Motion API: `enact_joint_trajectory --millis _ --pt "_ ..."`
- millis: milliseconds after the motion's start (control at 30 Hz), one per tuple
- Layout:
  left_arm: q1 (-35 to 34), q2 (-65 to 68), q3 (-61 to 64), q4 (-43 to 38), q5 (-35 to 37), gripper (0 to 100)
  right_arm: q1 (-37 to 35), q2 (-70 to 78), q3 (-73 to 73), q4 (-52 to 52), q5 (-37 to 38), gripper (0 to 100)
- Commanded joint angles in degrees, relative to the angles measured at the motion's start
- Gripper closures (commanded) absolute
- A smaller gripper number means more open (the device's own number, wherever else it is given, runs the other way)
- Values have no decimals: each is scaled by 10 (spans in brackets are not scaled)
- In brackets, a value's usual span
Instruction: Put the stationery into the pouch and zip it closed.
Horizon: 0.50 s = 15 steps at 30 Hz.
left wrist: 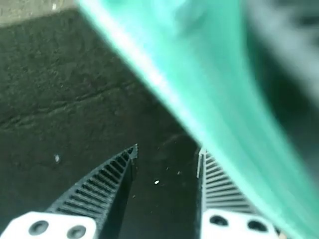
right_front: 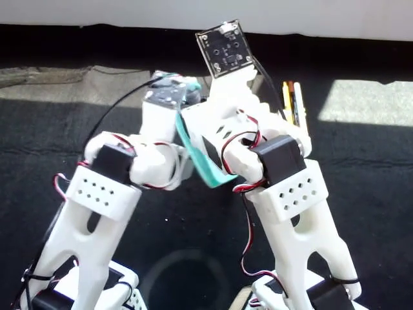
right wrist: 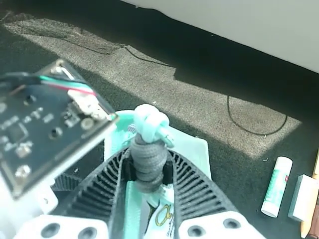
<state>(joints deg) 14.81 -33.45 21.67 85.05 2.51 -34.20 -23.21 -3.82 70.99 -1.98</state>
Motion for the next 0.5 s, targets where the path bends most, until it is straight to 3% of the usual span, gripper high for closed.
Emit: enact_joint_trajectory --millis 0,133,233,333,467 --pt "-47 -15 -28 76 -86 796 -3 1 -12 9 -3 993" --pt "-108 -15 -96 147 -145 796 -3 1 -12 10 -3 993" --pt "-170 -15 -165 149 -159 796 -3 0 0 9 -3 993" --pt "-214 -10 -239 105 -156 795 -4 -5 32 9 -3 993" --pt "-211 -8 -273 49 -154 793 -5 -8 61 12 -3 993"
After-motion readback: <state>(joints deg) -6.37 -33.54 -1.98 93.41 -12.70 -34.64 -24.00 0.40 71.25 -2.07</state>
